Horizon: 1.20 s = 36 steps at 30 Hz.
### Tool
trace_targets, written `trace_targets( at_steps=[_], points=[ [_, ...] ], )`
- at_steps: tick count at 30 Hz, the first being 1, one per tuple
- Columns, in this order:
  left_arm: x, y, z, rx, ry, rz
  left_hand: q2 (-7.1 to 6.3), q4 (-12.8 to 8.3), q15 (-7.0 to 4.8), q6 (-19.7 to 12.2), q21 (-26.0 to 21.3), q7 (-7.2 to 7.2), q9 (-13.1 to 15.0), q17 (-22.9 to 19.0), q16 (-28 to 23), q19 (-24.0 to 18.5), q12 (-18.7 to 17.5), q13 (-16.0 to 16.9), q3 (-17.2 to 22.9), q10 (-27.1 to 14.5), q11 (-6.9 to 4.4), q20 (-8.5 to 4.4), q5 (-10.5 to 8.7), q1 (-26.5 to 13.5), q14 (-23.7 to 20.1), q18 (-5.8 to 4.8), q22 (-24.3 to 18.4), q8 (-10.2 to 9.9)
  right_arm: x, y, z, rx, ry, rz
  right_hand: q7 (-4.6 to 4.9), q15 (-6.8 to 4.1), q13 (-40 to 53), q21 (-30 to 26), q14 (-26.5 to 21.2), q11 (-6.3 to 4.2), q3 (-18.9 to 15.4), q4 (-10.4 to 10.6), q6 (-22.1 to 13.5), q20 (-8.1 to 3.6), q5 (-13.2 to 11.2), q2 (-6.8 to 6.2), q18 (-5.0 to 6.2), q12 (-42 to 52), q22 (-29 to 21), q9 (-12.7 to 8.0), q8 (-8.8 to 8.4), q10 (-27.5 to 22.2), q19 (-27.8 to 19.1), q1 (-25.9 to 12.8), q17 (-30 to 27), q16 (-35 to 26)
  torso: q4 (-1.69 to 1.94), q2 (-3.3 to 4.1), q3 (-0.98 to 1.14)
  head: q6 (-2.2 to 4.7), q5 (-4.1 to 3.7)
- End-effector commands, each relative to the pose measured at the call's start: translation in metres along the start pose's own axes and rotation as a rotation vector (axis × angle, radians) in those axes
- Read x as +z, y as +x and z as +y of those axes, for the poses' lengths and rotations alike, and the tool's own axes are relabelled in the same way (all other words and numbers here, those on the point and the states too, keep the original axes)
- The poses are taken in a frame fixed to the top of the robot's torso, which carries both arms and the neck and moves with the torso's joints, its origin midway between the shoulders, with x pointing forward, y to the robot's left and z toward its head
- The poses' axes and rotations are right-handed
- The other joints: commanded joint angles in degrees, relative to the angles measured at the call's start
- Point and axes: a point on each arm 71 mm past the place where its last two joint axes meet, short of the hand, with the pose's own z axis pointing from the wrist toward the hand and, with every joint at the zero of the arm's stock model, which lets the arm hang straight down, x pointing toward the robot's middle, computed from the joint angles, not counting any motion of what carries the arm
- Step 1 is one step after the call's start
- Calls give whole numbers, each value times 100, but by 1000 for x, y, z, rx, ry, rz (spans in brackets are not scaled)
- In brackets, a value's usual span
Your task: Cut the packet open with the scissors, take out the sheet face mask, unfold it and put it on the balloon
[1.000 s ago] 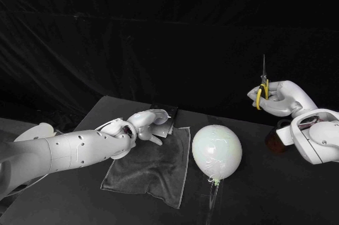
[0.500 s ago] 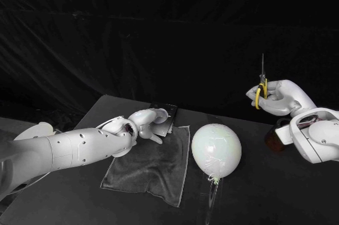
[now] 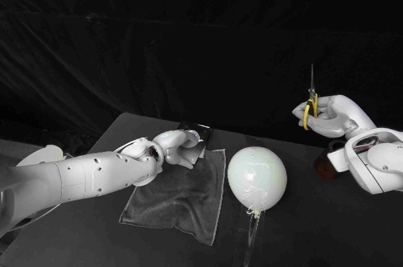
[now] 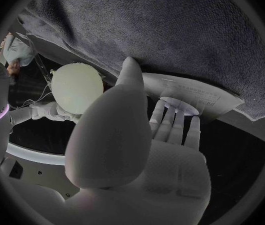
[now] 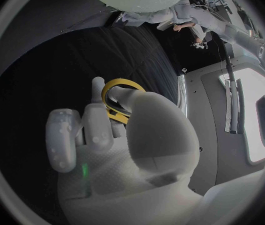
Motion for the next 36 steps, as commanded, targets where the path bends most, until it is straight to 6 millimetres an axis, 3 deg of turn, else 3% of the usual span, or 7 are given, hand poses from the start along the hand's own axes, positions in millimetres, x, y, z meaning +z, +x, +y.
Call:
trace_targets(
  at_steps=[1,5,9,13,14,17,36],
  points=[
    [-1,3,3,-6,-27,20,102,-6,17,35,28,180,11,-12,-7,51,-12,3,109,46,2,11,7,29,41,112,-3,17,0,1,1,-2,-9,14,-29,-45,9,17,26,-926,22,-2,3,-4,17,41,-40,29,1177,10,20,1680,304,30,10,-28,-1,1,-1,-4,0],
    [-1,2,4,-9,-27,14,191,-10,28,79,24,189,21,-20,-19,63,-20,3,275,96,13,21,3,75,68,155,-6,23,0,1,1,-2,-8,14,-29,-45,9,17,26,-926,22,-2,3,-4,17,41,-40,29,1177,10,20,1680,304,30,10,-28,1,3,0,-5,4],
    [-2,1,4,-11,-28,10,377,-21,36,193,30,192,46,-15,-21,106,-13,12,602,227,20,29,-4,151,158,231,-4,54,-1,0,1,-2,-7,14,-29,-45,9,17,26,-926,22,-2,3,-4,17,41,-40,29,1177,10,20,1680,304,30,10,-28,3,1,1,-6,3],
    [-2,1,4,-18,-24,5,425,-24,39,242,31,192,57,-13,-21,119,-11,14,691,268,22,32,-6,162,187,253,-3,70,-1,0,0,-2,-7,14,-29,-45,9,17,26,-926,22,-2,3,-4,17,41,-40,29,1177,10,20,1680,304,30,10,-28,3,-2,2,-7,-1],
    [-2,1,4,-22,-22,4,524,-33,47,352,41,191,84,4,-5,145,5,24,804,372,25,31,-6,177,254,274,0,120,-1,0,0,-2,-7,15,-29,-45,9,17,26,-926,22,-2,3,-4,17,41,-40,29,1177,10,20,1680,304,30,10,-28,3,-2,2,-5,0],
    [-2,1,3,-34,-20,6,628,-40,65,588,55,192,135,37,29,196,21,35,1007,587,34,33,-11,161,422,316,5,211,-1,0,0,-2,-6,14,-29,-45,9,17,26,-926,22,-2,3,-4,17,41,-40,29,1177,10,20,1680,304,30,10,-28,4,-2,3,6,-4],
    [-5,3,5,-106,-43,52,718,-63,137,1155,83,175,193,101,91,332,49,61,1217,1183,90,23,-14,142,856,330,18,354,-2,-1,-2,-3,-1,15,-27,-45,16,9,23,-924,19,4,0,-4,17,42,-38,19,1171,14,18,1682,299,26,-8,-37,3,-2,4,13,-2]
  ],
)
